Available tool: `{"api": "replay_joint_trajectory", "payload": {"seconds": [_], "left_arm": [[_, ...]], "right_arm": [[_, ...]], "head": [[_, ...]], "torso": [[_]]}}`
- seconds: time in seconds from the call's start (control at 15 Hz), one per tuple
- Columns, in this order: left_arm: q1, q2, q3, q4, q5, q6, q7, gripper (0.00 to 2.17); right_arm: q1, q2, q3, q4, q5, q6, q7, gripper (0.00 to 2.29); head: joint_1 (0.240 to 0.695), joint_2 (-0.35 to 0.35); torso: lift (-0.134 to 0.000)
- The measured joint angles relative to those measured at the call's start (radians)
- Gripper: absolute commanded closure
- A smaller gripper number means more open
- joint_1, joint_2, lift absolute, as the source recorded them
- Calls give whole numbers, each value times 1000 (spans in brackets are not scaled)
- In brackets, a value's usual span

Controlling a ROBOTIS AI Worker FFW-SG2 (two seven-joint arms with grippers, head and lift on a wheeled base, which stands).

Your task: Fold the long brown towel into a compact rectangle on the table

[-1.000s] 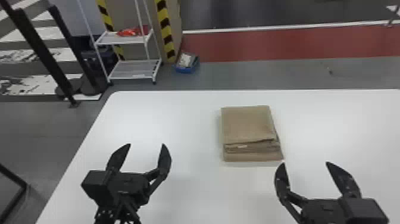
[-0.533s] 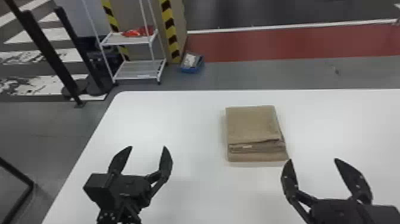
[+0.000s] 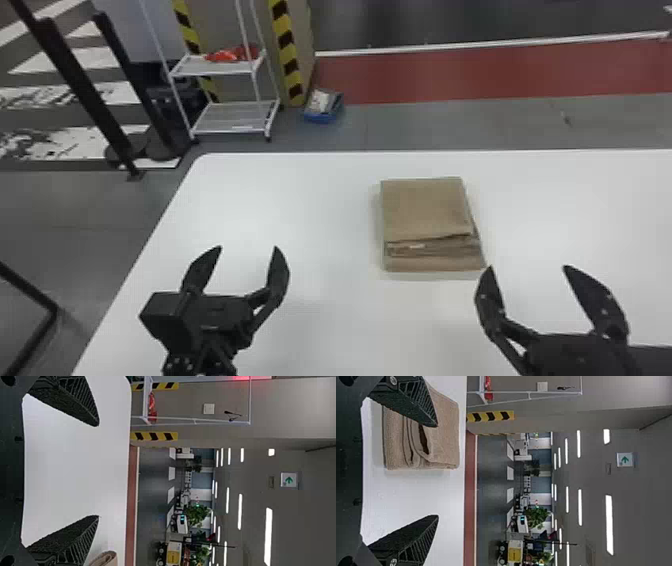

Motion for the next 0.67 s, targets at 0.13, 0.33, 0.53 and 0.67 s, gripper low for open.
{"api": "replay_joint_trajectory", "payload": {"seconds": [0.13, 0.33, 0.53, 0.67], "left_arm": [[0, 0, 0, 0, -1, 0, 0, 39], [0, 0, 0, 0, -1, 0, 0, 39], [1, 0, 0, -1, -1, 0, -2, 39], [2, 0, 0, -2, 0, 0, -2, 39]], "right_arm": [[0, 0, 0, 1, 0, -4, -3, 66], [0, 0, 0, 1, 1, -5, -5, 66], [2, -1, 0, 1, 1, -11, -7, 66], [3, -2, 0, 1, 1, -14, -7, 66]], "head": [[695, 164], [695, 163], [695, 162], [695, 162]], "torso": [[-121], [-121], [-121], [-121]]}}
